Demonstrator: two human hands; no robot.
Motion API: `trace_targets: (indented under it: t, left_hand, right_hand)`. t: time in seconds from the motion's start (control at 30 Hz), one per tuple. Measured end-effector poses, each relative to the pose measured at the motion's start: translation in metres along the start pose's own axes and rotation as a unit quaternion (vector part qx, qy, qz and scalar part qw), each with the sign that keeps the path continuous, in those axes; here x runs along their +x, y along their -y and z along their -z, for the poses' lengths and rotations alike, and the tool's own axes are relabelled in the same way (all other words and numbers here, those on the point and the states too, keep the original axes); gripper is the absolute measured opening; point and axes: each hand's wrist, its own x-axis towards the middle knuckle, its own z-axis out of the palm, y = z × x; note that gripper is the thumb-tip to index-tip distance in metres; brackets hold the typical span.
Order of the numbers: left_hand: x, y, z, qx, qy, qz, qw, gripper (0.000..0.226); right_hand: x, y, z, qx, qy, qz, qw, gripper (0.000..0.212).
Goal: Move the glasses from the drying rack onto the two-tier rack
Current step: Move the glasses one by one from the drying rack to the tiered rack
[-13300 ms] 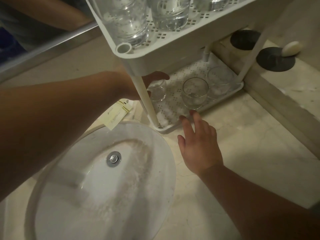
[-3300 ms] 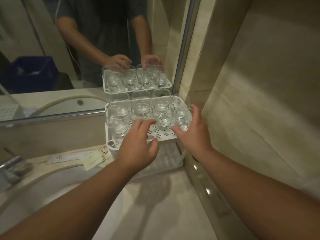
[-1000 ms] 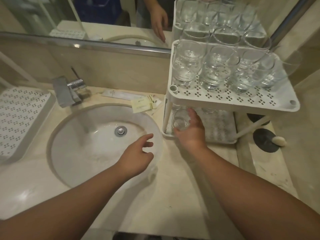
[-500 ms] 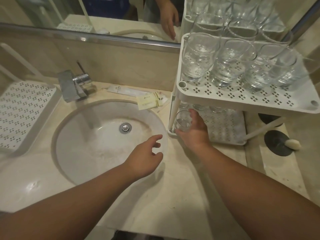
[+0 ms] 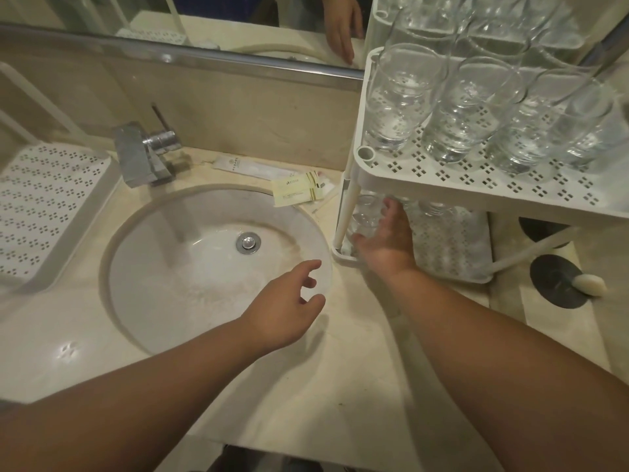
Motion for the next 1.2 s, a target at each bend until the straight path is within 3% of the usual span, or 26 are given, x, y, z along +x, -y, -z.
trace_targets:
  t: [0.57,0.87,1.03,1.2]
  left_hand:
    - [0.0,0.008,-0.002,-0.019,-0.006,0.013,1.0,0.057]
    - [0.008,-0.033,-0.003,-0.04,-0.002,-0.042,0.998,0.055]
    - [0.01,-0.077,-0.009,-0.114,0.0,-0.1,0.988,0.053]
    - [0.007,-0.128,-0.012,-0.246,0.01,-0.134,0.96,0.048]
  right_hand:
    - [0.012,0.002,0.0,-0.007,-0.007,0.019,1.0,0.086]
    - [-0.02,0.006,0.041,-0.032,-0.05,0.006,0.998,0.085]
    - [-0.053,0.009,0.085,-0.012,-0.124,0.05,0.991,0.061]
    - [-0.078,0.02,0.129,-0.031,-0.179,0.042,0.982,0.033]
